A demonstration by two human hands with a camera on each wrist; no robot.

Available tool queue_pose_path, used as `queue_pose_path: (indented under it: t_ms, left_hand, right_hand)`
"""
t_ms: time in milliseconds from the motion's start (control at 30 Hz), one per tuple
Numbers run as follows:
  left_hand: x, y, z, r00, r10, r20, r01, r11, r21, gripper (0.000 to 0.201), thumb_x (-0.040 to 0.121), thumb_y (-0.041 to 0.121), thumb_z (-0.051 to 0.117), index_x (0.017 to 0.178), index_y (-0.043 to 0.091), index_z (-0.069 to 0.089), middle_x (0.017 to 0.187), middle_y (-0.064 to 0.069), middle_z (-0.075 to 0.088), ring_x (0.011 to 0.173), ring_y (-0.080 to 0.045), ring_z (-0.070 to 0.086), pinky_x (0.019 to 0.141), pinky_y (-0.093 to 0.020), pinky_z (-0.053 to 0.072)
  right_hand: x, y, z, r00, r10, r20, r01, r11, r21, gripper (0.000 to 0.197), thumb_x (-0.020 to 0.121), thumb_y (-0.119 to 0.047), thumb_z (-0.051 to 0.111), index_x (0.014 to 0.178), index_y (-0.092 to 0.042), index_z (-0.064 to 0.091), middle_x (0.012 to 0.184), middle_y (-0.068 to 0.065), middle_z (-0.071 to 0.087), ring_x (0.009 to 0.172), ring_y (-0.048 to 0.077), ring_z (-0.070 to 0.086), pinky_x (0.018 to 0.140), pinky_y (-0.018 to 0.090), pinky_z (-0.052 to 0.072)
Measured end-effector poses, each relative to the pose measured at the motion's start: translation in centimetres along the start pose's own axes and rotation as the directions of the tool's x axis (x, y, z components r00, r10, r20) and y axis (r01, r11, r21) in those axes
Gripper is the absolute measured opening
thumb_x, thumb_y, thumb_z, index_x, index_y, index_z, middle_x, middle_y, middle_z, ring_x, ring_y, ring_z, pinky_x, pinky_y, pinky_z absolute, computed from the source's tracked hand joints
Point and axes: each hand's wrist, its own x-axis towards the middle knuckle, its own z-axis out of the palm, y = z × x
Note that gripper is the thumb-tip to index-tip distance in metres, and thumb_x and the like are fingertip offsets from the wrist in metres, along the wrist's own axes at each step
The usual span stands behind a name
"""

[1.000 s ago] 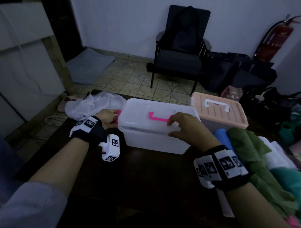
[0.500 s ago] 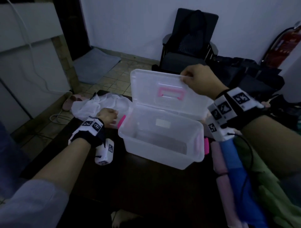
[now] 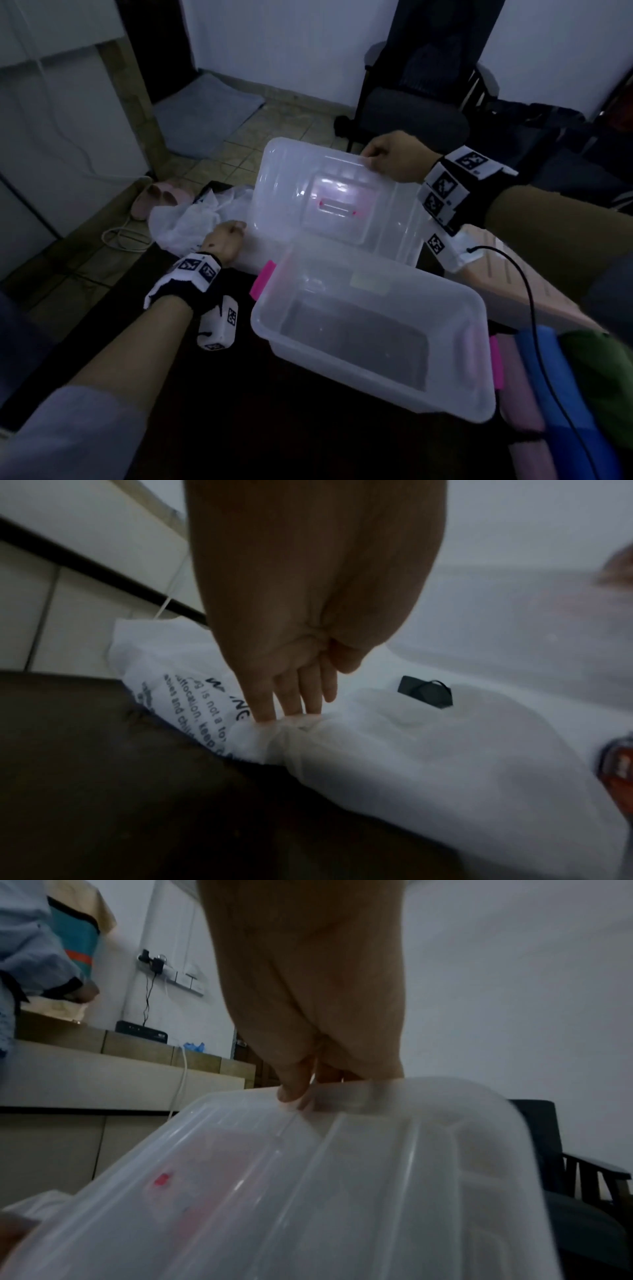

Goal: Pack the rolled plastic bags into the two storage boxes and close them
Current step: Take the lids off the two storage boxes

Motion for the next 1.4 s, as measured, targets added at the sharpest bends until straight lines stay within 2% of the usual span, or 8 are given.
queue_pose_path:
  t_ms: [100, 167, 433, 567, 867, 1067, 1233, 1400]
  left_hand:
    - [0.5, 0.2, -0.2, 0.994, -0.109, -0.032, 0.1, 0.97, -0.22, 0.065, 0.098, 0.051, 0.021, 0.119, 0.005, 0.062, 0.127, -0.016, 0.058, 0.12, -0.033, 0.051, 0.107, -0.046, 0.035]
    - [0.7, 0.4, -0.2, 0.99, -0.138, -0.02, 0.132, 0.975, -0.178, 0.074, 0.095, 0.06, 0.018, 0.119, 0.005, 0.062, 0.13, -0.018, 0.056, 0.121, -0.034, 0.05, 0.107, -0.046, 0.035]
    - [0.0, 0.8, 0.1, 0.997, -0.077, 0.009, 0.077, 0.996, 0.049, 0.046, 0.092, 0.048, 0.048, 0.095, 0.007, 0.066, 0.106, -0.017, 0.064, 0.102, -0.033, 0.057, 0.085, -0.034, 0.042]
    - [-0.2, 1.0, 0.1, 0.997, -0.071, -0.018, 0.073, 0.99, 0.119, 0.044, 0.089, 0.041, 0.057, 0.117, 0.008, 0.061, 0.123, -0.014, 0.06, 0.114, -0.031, 0.053, 0.09, -0.032, 0.04]
    - [-1.1, 1.8, 0.7, 1.0, -0.004, 0.011, 0.001, 0.962, 0.272, 0.058, 0.087, 0.032, 0.064, 0.133, 0.003, 0.044, 0.135, -0.017, 0.05, 0.124, -0.032, 0.047, 0.1, -0.034, 0.037]
    - [-2.5, 6.2, -2.9, 0.993, 0.098, 0.059, -0.114, 0.887, 0.447, 0.045, 0.089, 0.026, 0.062, 0.125, 0.0, 0.056, 0.13, -0.019, 0.055, 0.121, -0.033, 0.049, 0.1, -0.036, 0.035]
    - [-4.2, 14.6, -6.5, 0.984, 0.153, 0.088, -0.176, 0.831, 0.527, 0.023, 0.088, 0.016, 0.062, 0.094, -0.005, 0.066, 0.089, -0.017, 0.062, 0.078, -0.027, 0.053, 0.071, -0.029, 0.039]
    - [-6.2, 24.2, -4.0, 0.944, 0.235, 0.232, -0.305, 0.89, 0.338, 0.034, 0.09, 0.03, 0.06, 0.102, -0.002, 0.064, 0.092, -0.016, 0.066, 0.08, -0.026, 0.062, 0.074, -0.03, 0.049]
  right_hand:
    - [0.7, 0.3, 1.9, 0.998, 0.02, 0.06, -0.019, 0.999, -0.028, 0.026, 0.093, -0.021, 0.054, 0.115, -0.008, 0.064, 0.118, 0.011, 0.062, 0.11, 0.024, 0.057, 0.086, 0.024, 0.042]
    - [0.9, 0.4, 2.9, 0.997, 0.019, 0.081, -0.016, 0.999, -0.035, 0.026, 0.093, -0.022, 0.054, 0.114, -0.011, 0.065, 0.119, 0.009, 0.063, 0.111, 0.022, 0.056, 0.085, 0.022, 0.04]
    - [1.1, 0.7, 5.0, 0.973, 0.031, 0.229, -0.007, 0.994, -0.106, 0.03, 0.095, -0.018, 0.049, 0.122, -0.011, 0.061, 0.131, 0.008, 0.056, 0.12, 0.023, 0.05, 0.094, 0.026, 0.038]
    - [1.1, 0.5, 5.3, 0.949, 0.061, 0.309, -0.008, 0.985, -0.171, 0.041, 0.098, -0.018, 0.042, 0.139, -0.018, 0.045, 0.148, 0.007, 0.039, 0.135, 0.024, 0.036, 0.11, 0.03, 0.026]
    - [-1.8, 0.7, 1.4, 0.959, 0.109, 0.263, -0.102, 0.994, -0.039, 0.049, 0.097, -0.027, 0.049, 0.144, -0.022, 0.036, 0.152, 0.004, 0.03, 0.138, 0.023, 0.03, 0.108, 0.028, 0.026]
    - [-6.6, 4.8, -5.5, 0.952, 0.253, 0.172, -0.285, 0.938, 0.199, 0.037, 0.097, -0.024, 0.05, 0.134, -0.02, 0.05, 0.131, 0.006, 0.053, 0.109, 0.021, 0.054, 0.084, 0.029, 0.043]
    - [-11.8, 11.3, -10.2, 0.88, 0.441, 0.179, -0.472, 0.854, 0.22, 0.028, 0.096, -0.015, 0.051, 0.123, -0.007, 0.058, 0.075, 0.0, 0.066, 0.064, 0.014, 0.061, 0.057, 0.023, 0.049]
    - [-17.5, 18.2, -11.8, 0.792, 0.609, 0.042, -0.609, 0.784, 0.121, 0.023, 0.09, -0.019, 0.058, 0.106, -0.004, 0.064, 0.091, 0.013, 0.067, 0.074, 0.025, 0.062, 0.075, 0.034, 0.053]
